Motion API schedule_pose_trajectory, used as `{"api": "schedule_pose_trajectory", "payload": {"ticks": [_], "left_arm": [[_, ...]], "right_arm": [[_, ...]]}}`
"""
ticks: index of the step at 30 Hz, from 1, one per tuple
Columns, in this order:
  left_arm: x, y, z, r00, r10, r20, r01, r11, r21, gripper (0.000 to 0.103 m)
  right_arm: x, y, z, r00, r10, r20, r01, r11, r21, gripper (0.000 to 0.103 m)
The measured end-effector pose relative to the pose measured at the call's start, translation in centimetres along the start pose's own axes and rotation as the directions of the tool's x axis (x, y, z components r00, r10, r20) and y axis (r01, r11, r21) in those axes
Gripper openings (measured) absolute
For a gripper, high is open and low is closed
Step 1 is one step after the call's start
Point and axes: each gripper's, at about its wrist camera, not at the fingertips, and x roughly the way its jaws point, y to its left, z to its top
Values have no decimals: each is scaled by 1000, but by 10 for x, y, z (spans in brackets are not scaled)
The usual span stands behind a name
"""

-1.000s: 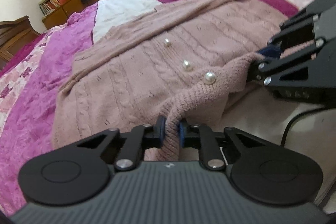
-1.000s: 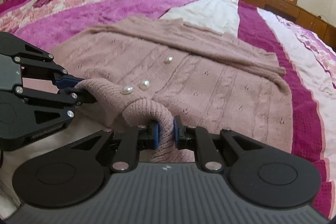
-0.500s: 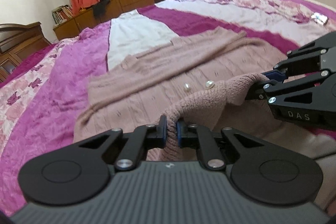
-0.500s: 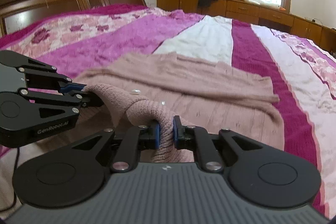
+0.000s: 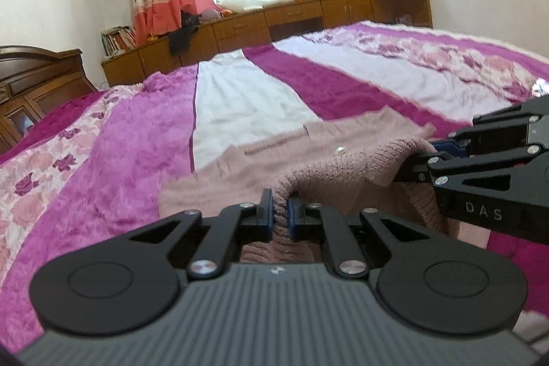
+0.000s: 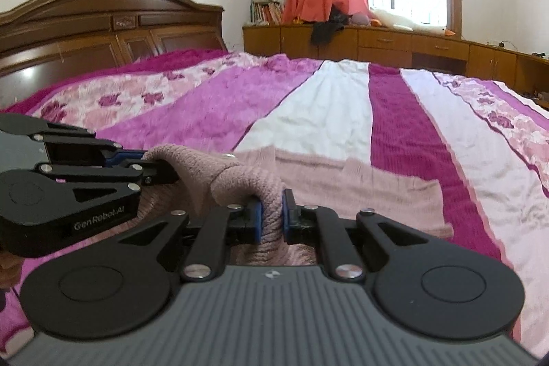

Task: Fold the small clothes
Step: 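Lift the hem with both grippers and fold it toward the collar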

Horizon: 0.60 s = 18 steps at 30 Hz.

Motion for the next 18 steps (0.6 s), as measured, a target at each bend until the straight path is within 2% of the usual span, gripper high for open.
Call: {"api": "schedule_pose_trajectory", "payload": {"ticks": [4,18], "left_arm": [[8,7,15,999,3,40,-3,1000,-6,10],[41,25,51,995,26,100,-22,999,-44,9]], "right_arm": [[10,-4,16,999,-11,33,11,1000,12,12],[59,-16,61,993,-56,106,56,998,0,11]]}}
